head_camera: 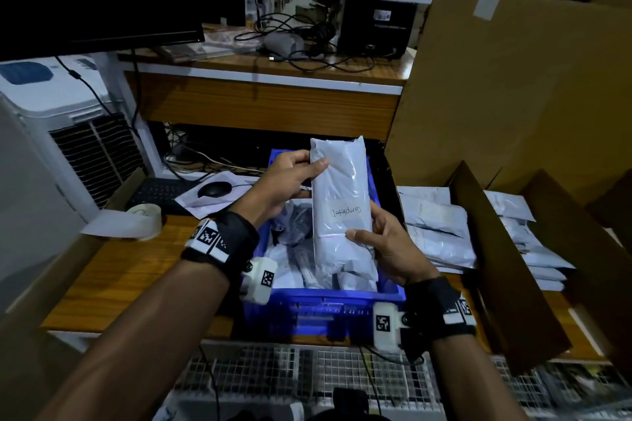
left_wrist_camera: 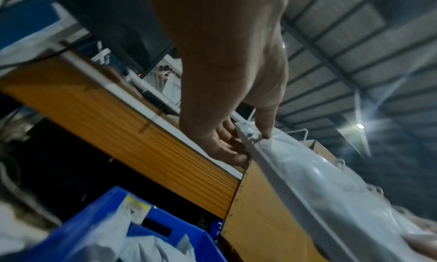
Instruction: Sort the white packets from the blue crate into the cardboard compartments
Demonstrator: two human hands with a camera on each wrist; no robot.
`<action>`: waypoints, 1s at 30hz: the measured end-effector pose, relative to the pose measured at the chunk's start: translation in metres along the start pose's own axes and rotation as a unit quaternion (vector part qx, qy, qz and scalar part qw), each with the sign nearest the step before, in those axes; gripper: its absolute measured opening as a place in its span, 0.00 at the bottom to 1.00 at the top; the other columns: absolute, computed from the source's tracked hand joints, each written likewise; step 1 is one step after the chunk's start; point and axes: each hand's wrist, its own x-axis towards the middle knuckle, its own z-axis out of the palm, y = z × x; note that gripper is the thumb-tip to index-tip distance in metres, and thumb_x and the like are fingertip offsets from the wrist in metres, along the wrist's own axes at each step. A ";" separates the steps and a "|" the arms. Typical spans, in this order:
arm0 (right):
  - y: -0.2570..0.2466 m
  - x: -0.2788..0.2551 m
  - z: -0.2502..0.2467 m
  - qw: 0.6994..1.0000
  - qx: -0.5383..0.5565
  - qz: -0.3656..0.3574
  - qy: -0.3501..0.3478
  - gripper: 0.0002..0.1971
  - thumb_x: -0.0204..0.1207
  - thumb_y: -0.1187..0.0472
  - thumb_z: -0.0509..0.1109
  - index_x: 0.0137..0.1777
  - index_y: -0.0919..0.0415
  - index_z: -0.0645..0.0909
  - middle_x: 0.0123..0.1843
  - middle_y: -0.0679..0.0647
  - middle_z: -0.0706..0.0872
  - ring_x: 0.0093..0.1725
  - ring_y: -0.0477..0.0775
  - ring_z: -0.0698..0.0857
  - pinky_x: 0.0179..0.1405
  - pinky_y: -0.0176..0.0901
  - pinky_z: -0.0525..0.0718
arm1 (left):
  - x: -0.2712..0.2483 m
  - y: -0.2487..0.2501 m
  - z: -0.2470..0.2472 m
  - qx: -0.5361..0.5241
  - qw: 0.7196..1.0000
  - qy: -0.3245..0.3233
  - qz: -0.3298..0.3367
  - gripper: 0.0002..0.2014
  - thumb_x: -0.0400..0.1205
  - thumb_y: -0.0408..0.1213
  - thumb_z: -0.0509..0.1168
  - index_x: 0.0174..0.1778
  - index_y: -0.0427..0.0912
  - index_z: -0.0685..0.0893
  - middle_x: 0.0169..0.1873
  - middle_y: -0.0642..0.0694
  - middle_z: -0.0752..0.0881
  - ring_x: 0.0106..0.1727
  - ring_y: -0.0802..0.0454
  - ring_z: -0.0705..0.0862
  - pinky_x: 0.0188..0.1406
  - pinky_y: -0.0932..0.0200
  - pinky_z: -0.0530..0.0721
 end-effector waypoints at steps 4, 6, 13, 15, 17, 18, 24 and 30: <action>-0.001 0.008 -0.016 0.990 -0.129 0.032 0.035 0.27 0.83 0.76 0.72 0.79 0.55 0.80 0.69 0.56 0.92 0.69 0.62 0.90 0.67 0.55 0.89 | 0.010 0.001 -0.006 0.206 0.972 0.069 0.093 0.39 0.79 0.38 0.83 0.83 0.50 0.70 0.78 0.46 0.78 0.69 0.49 0.85 0.59 0.56 0.87; -0.002 0.016 -0.027 0.963 -0.261 0.050 0.038 0.26 0.80 0.70 0.76 0.74 0.47 0.84 0.61 0.53 0.94 0.61 0.64 0.93 0.62 0.64 0.91 | 0.012 0.003 -0.008 0.367 0.910 0.045 0.187 0.50 0.74 0.44 0.84 0.89 0.60 0.61 0.87 0.51 0.65 0.83 0.44 0.70 0.77 0.43 0.77; -0.038 0.034 -0.042 0.873 -0.485 0.036 0.038 0.36 0.69 0.60 0.90 0.77 0.47 0.83 0.59 0.48 0.93 0.55 0.46 0.89 0.57 0.41 0.87 | 0.014 0.000 0.012 0.612 0.748 -0.200 0.161 0.26 0.79 0.64 0.76 0.73 0.68 0.83 0.73 0.62 0.84 0.85 0.52 0.68 0.84 0.26 0.46; -0.044 0.033 -0.048 0.881 -0.466 0.014 0.080 0.38 0.66 0.57 0.92 0.77 0.47 0.81 0.55 0.44 0.93 0.51 0.42 0.91 0.57 0.47 0.90 | 0.016 0.000 0.010 0.594 0.767 -0.183 0.162 0.25 0.79 0.63 0.76 0.72 0.64 0.85 0.68 0.58 0.89 0.74 0.50 0.81 0.79 0.39 0.68; -0.043 0.028 -0.054 0.874 -0.451 -0.038 0.179 0.42 0.68 0.53 0.91 0.81 0.50 0.76 0.63 0.39 0.89 0.56 0.36 0.89 0.60 0.45 0.89 | 0.019 -0.003 0.006 0.542 0.814 -0.136 0.158 0.22 0.77 0.62 0.79 0.64 0.60 0.89 0.59 0.58 0.92 0.65 0.49 0.87 0.64 0.47 0.82; -0.039 0.027 -0.058 0.864 -0.437 -0.061 0.242 0.45 0.69 0.50 0.90 0.84 0.51 0.72 0.67 0.39 0.85 0.60 0.39 0.86 0.62 0.44 0.86 | 0.019 -0.004 0.004 0.507 0.844 -0.105 0.141 0.20 0.76 0.60 0.80 0.60 0.57 0.90 0.55 0.59 0.92 0.61 0.51 0.88 0.60 0.49 0.84; -0.014 0.022 -0.026 0.961 -0.049 0.020 0.270 0.35 0.82 0.55 0.81 0.84 0.61 0.70 0.72 0.54 0.89 0.65 0.52 0.92 0.61 0.49 0.90 | 0.016 -0.019 0.005 0.214 0.969 -0.113 -0.036 0.31 0.69 0.60 0.86 0.58 0.45 0.86 0.55 0.44 0.95 0.62 0.40 0.93 0.67 0.33 0.87; -0.011 0.028 -0.012 0.985 -0.016 -0.015 0.171 0.16 0.87 0.67 0.72 0.73 0.66 0.83 0.66 0.62 0.92 0.66 0.66 0.91 0.67 0.62 0.89 | 0.006 -0.023 0.018 0.106 0.972 -0.196 -0.073 0.26 0.82 0.44 0.80 0.75 0.43 0.83 0.65 0.44 0.92 0.67 0.42 0.91 0.73 0.32 0.85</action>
